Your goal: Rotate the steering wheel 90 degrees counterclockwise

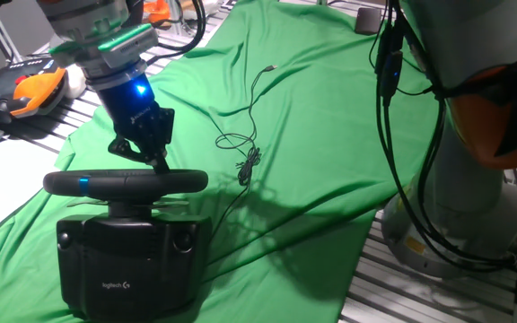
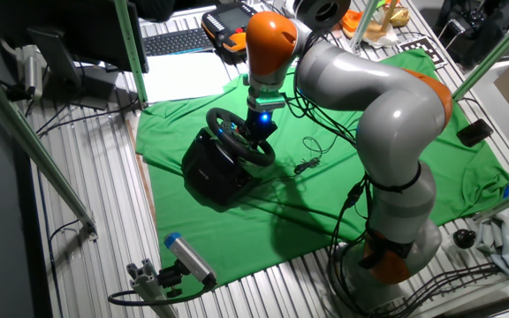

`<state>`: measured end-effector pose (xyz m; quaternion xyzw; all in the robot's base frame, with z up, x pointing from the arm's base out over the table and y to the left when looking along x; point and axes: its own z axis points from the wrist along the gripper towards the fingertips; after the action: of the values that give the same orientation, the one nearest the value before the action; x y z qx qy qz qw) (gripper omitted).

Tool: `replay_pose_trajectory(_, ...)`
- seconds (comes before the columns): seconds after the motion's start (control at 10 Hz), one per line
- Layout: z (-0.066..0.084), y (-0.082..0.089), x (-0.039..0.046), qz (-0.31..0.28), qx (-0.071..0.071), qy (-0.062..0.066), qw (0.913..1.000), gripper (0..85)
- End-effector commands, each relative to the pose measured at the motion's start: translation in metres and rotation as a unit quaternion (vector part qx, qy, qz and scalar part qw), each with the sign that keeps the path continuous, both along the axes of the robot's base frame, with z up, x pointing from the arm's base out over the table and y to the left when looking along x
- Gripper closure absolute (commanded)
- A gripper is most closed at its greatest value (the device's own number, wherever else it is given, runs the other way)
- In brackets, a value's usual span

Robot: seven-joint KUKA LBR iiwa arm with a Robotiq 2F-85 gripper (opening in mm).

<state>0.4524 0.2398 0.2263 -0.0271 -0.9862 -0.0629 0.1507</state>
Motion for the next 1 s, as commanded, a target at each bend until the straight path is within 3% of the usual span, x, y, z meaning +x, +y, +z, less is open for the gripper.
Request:
replay_pose_trajectory(0.0, -0.0014, -0.0004, -0.0012, 0.001, -0.001, -0.001, 1.0, 85.0)
replay_pose_trajectory(0.9, -0.011, -0.0022, -0.0084, 0.002, 0.002, -0.005, 1.0, 85.0)
